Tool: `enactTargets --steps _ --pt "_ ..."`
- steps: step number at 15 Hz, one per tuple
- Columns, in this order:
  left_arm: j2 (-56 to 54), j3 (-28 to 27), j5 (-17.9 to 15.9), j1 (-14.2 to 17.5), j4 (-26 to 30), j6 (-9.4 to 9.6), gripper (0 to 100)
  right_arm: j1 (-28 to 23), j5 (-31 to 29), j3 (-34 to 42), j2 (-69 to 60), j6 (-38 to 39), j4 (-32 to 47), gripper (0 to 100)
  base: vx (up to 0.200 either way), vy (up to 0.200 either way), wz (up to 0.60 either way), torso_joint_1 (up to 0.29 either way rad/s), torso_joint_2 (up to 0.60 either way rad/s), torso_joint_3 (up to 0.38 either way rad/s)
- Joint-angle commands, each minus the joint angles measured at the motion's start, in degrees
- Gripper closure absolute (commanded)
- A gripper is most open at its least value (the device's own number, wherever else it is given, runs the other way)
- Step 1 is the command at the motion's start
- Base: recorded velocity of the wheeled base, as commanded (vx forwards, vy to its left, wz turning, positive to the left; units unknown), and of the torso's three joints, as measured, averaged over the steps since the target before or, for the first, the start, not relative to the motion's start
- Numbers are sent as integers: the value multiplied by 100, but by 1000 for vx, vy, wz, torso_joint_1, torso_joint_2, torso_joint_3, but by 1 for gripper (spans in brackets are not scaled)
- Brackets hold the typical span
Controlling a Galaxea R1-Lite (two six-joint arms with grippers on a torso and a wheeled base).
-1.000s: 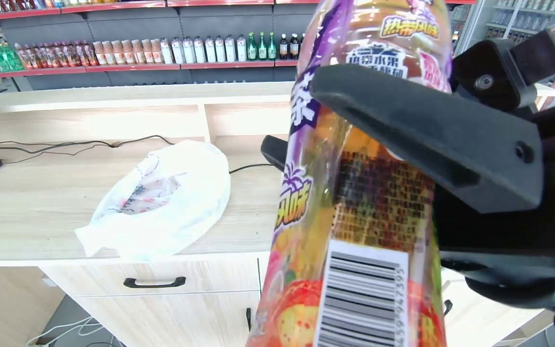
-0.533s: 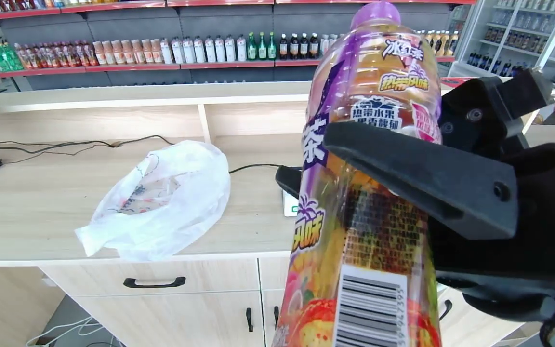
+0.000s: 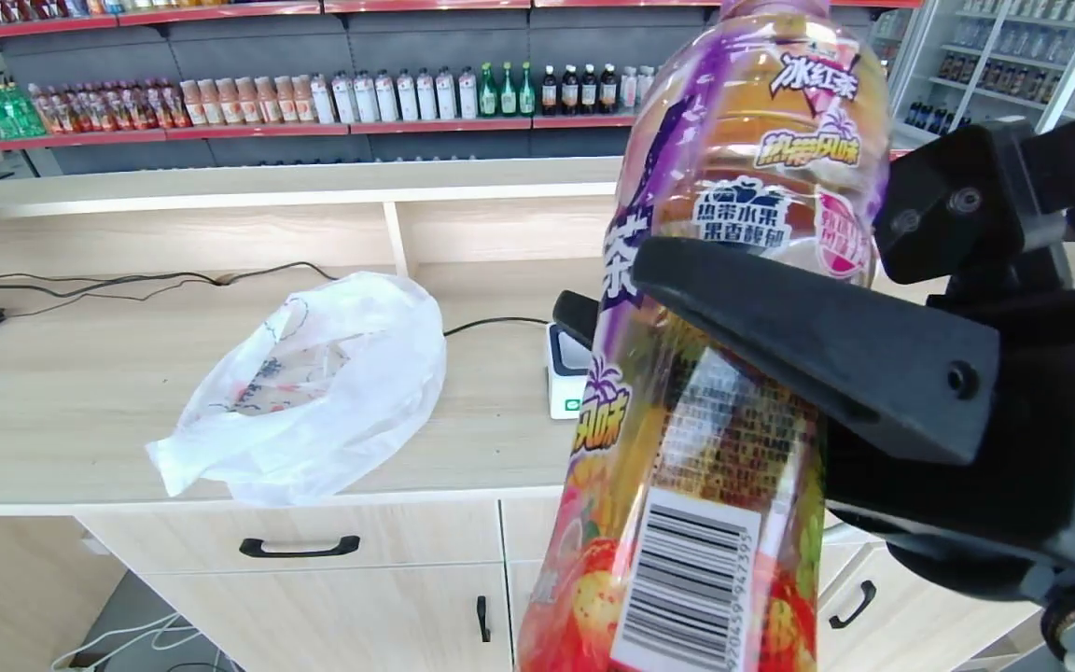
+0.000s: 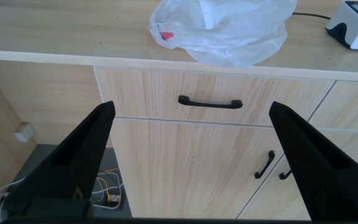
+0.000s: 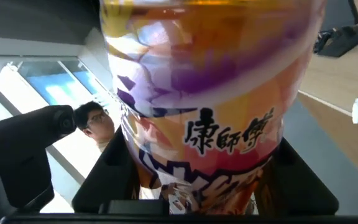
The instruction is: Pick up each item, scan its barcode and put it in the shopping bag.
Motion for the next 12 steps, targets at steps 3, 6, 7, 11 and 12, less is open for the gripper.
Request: enactTargets --steps 3,6,7,11,12 --pt "0 0 1 1 -4 0 0 -463 -32 829 -132 -1689 4 100 0 0 0 0 0 0" --pt "0 0 1 1 -4 0 0 -481 -251 943 -414 -2313 91 100 0 0 0 0 0 0" --pt "0 0 1 1 -4 0 0 -560 -744 961 -423 -3060 346 100 0 0 0 0 0 0" --pt "0 0 1 1 5 0 0 -560 -2616 1049 -387 -3816 768 100 0 0 0 0 0 0" --pt "0 0 1 1 -4 0 0 -560 -2800 1066 -379 -3922 795 100 0 0 0 0 0 0"
